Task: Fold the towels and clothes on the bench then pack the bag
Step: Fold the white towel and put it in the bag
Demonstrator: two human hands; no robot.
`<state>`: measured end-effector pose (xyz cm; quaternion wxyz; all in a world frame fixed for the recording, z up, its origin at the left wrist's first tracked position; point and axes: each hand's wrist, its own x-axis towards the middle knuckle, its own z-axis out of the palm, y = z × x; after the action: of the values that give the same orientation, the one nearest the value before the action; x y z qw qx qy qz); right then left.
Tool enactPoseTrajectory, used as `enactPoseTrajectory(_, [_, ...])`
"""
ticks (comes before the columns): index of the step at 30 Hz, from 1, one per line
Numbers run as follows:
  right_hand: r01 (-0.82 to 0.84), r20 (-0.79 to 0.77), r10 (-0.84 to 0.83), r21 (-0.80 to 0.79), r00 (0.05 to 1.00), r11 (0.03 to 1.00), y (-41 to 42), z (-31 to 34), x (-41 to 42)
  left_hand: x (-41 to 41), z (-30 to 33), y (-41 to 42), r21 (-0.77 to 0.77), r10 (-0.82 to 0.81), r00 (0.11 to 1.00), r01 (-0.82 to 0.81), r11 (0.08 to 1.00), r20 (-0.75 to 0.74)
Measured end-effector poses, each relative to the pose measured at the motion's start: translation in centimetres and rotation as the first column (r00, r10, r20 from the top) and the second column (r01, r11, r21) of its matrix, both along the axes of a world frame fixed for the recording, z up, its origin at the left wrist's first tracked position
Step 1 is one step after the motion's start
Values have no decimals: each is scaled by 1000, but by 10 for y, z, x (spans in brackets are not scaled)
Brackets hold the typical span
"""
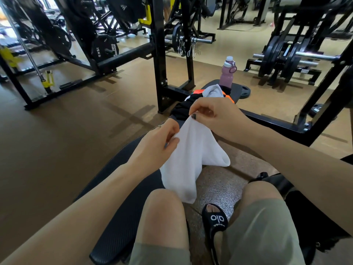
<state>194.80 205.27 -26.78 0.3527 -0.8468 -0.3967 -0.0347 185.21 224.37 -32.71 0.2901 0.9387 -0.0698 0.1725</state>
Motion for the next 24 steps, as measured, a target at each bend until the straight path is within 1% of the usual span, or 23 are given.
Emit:
enactPoseTrajectory(5, [105,64,-108,52,992,993,-5,-5,7,-5,-29,14,89,66,996,-60,994,-67])
enactPoseTrajectory(9, [162,55,-172,151,983,975,-14,-8,13,-12,-48,25,231,128,985,-99,968,-113])
enactPoseTrajectory(11, [187,42,-199,200,979,962,-18,-8,16,-16,-55,31,330,166,980,-122,936,-107])
enactPoseTrajectory(13, [210,37,-223,217,974,953,-22,-9,19,-18,-60,37,408,172,979,-112,906,-113])
enactPoseTrajectory(16, [253,28,-264,212,964,944,-28,-15,26,-21,-61,44,434,152,980,-83,897,-126])
enactPoseTrajectory(19, [311,12,-320,196,947,930,-39,-20,33,-25,-60,53,421,158,978,-88,903,-134])
enactPoseTrajectory(22, [337,29,-343,114,939,934,-49,-24,39,-30,-56,62,427,158,981,-97,899,-110])
enactPoseTrajectory(24, [340,16,-342,81,939,937,-52,-27,43,-31,-48,68,397,142,987,-104,912,-68])
